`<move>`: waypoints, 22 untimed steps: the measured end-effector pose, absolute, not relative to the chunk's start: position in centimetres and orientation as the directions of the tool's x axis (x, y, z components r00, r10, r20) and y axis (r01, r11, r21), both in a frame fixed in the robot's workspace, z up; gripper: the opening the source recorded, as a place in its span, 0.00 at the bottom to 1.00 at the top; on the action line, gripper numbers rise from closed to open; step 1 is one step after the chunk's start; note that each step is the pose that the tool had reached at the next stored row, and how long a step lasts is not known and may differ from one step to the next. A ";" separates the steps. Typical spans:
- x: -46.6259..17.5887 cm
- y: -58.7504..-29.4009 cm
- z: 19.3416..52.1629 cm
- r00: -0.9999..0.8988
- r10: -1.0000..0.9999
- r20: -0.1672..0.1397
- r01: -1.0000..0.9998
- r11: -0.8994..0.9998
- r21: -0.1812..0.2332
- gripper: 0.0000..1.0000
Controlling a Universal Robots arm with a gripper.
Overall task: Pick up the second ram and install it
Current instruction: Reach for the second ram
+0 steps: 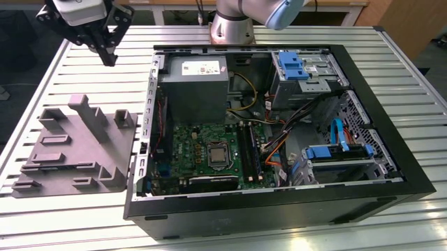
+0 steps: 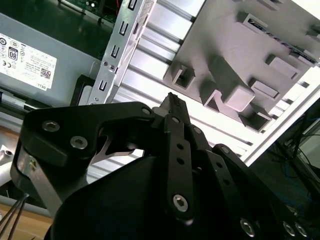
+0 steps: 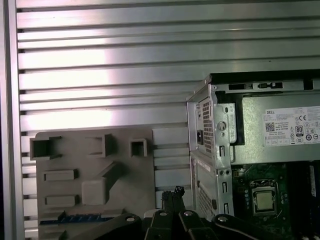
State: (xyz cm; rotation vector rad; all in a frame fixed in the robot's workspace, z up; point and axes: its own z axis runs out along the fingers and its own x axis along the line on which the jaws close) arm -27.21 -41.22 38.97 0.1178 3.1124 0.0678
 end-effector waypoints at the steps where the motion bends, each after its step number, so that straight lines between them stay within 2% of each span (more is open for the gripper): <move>1: -27.3 -41.2 39.0 -0.997 0.076 -0.024 0.075 0.996 0.044 0.11; 22: -28.1 -42.1 38.8 -0.997 0.076 -0.024 0.075 0.996 0.044 0.11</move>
